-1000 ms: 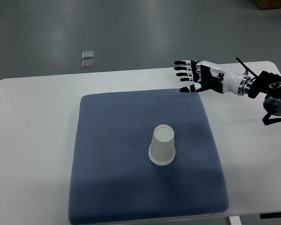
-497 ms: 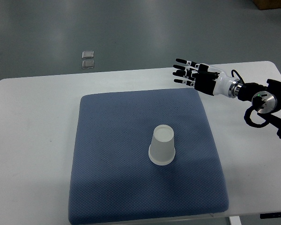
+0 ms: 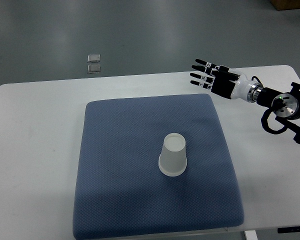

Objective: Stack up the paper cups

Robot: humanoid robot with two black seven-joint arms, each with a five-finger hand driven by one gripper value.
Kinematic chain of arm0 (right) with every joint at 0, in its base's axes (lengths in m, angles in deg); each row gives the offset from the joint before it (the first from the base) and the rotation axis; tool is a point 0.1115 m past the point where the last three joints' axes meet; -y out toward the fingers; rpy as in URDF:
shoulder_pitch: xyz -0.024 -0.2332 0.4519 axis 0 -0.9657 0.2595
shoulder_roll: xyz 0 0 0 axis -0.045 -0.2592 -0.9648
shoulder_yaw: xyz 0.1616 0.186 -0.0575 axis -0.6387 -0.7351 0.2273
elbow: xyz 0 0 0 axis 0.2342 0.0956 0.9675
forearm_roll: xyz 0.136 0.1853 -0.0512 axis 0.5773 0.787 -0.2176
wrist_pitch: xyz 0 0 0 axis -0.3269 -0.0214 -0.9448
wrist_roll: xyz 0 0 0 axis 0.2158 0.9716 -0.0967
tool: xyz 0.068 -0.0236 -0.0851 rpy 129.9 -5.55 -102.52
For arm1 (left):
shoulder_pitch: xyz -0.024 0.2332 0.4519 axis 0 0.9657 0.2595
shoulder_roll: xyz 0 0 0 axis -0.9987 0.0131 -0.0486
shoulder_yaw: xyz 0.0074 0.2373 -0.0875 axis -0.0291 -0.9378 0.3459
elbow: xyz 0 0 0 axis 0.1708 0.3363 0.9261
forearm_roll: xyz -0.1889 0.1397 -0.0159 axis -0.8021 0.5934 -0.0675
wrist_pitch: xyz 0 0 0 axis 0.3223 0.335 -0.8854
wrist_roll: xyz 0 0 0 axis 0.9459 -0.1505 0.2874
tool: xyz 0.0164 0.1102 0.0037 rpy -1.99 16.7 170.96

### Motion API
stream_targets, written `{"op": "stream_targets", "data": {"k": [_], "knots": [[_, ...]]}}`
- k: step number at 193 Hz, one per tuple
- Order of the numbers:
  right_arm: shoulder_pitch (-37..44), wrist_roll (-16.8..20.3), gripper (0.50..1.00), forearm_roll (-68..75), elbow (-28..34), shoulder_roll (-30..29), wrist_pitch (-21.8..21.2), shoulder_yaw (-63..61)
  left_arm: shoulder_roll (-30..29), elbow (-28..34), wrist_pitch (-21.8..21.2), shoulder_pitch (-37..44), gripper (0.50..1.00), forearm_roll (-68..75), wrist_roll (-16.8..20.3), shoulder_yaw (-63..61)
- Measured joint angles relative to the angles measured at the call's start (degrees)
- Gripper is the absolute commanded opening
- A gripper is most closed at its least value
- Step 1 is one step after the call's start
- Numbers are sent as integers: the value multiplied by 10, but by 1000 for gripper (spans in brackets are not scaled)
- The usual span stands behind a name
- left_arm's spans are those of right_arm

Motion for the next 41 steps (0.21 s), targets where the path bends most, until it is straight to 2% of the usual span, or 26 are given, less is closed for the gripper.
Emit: {"op": "stream_targets", "data": {"k": [41], "knots": [[-2, -7, 928, 0, 0, 2, -1, 0, 0, 0, 0, 0, 1000, 0, 0, 0]]}}
